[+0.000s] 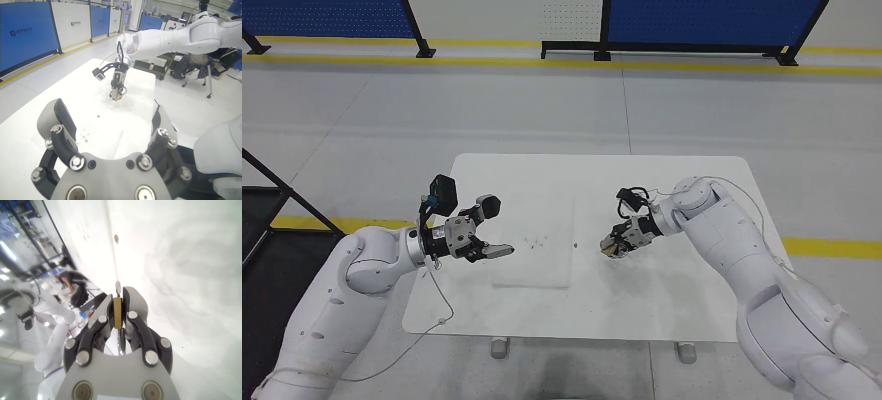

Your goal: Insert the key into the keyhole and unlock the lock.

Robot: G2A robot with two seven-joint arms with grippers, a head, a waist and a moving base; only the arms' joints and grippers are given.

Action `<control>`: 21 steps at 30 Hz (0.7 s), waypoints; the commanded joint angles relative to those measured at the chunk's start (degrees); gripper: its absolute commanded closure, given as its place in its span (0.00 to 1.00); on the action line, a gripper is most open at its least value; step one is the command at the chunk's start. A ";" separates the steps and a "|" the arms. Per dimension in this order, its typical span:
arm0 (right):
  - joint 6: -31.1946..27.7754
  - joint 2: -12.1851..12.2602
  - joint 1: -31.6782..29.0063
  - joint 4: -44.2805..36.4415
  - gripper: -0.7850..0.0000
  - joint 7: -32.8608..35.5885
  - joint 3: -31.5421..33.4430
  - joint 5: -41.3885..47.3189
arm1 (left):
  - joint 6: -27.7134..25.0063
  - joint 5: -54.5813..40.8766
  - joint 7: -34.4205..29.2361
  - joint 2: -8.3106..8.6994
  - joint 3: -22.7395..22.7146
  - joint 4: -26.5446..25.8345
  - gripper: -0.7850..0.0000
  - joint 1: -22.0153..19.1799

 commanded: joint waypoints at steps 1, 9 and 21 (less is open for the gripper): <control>0.10 -0.48 0.20 0.86 1.00 -1.08 -0.12 -0.44 | 0.00 0.00 0.00 0.00 0.00 0.00 0.00 0.00; 2.70 -2.22 1.09 3.39 1.00 -5.73 -0.68 -2.88 | 0.00 0.00 0.00 0.00 0.00 0.00 0.00 0.00; 6.47 -4.16 0.94 6.02 1.00 -6.95 -0.82 -4.87 | 0.00 0.00 0.00 0.00 0.00 0.00 0.00 0.00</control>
